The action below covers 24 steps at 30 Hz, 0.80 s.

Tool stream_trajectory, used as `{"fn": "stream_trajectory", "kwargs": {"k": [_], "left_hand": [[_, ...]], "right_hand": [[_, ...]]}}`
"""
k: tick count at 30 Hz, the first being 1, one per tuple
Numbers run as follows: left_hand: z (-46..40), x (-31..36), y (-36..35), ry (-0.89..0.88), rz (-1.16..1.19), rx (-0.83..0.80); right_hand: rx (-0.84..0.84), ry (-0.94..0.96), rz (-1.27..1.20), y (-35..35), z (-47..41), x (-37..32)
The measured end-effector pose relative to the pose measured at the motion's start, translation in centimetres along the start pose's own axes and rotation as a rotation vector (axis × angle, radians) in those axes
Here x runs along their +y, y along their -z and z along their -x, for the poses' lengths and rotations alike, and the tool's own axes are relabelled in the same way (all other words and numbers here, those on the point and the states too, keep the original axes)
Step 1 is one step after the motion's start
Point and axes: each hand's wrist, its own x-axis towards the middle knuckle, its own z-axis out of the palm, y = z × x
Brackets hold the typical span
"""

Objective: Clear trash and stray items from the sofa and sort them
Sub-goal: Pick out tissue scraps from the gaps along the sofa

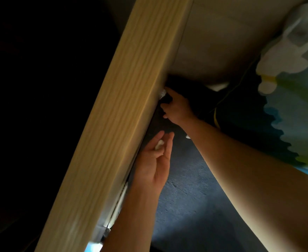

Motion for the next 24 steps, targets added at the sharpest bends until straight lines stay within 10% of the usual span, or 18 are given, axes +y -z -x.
{"fn": "stream_trajectory", "kwargs": {"k": [24], "left_hand": [[0.4, 0.6, 0.7, 0.044, 0.167, -0.082]], "right_hand": [[-0.059, -0.054, 0.272, -0.2, -0.9, -1.1]]}}
